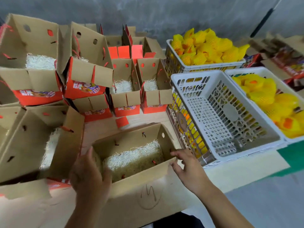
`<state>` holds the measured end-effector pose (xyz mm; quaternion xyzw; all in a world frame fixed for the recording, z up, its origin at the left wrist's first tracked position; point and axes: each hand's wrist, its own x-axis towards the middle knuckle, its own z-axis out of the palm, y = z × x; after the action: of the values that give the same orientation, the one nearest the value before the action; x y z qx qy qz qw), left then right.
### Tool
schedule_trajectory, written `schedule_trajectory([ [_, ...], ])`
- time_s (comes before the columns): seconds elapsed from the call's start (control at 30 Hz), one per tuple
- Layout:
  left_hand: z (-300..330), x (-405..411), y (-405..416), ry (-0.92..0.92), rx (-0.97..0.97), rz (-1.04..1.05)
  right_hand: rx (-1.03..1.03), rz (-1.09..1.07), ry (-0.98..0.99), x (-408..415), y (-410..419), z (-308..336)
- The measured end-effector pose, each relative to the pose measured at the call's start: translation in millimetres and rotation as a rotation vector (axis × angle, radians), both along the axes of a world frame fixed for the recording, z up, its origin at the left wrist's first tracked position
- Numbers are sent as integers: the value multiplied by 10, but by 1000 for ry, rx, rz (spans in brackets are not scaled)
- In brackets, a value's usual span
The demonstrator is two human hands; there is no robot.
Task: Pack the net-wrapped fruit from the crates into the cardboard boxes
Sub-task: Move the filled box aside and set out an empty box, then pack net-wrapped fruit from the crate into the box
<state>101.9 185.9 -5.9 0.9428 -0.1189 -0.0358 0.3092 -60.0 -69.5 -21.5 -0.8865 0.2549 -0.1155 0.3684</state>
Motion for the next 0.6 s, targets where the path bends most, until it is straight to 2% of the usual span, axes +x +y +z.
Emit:
schedule_trajectory([
  [0.1,240,-152,-523,-194,-161,-201,2,-32,-137,-9,-183,142],
  [0.13,293,-212,-784,-163,-236,-273,-34,-52,-191,3,-287,210],
  [0.23,393,-377,-1746,145,-496,-442,-151,-73,-309,86,-744,391],
  [0.3,387,-441,-2405,257,-555,-452,-159,-100,-288,157,-1119,424],
  [0.37,344,-397,-3000,257,-530,-427,-73,-127,-161,241,-1554,331],
  [0.43,265,-266,-3468,9,-329,-480,16,-86,52,384,-2009,155],
  [0.5,160,-164,-3794,-221,43,-649,27,-21,252,559,-2403,-58],
  [0.6,82,-146,-3988,-213,433,-747,-62,101,496,873,-2749,-405],
])
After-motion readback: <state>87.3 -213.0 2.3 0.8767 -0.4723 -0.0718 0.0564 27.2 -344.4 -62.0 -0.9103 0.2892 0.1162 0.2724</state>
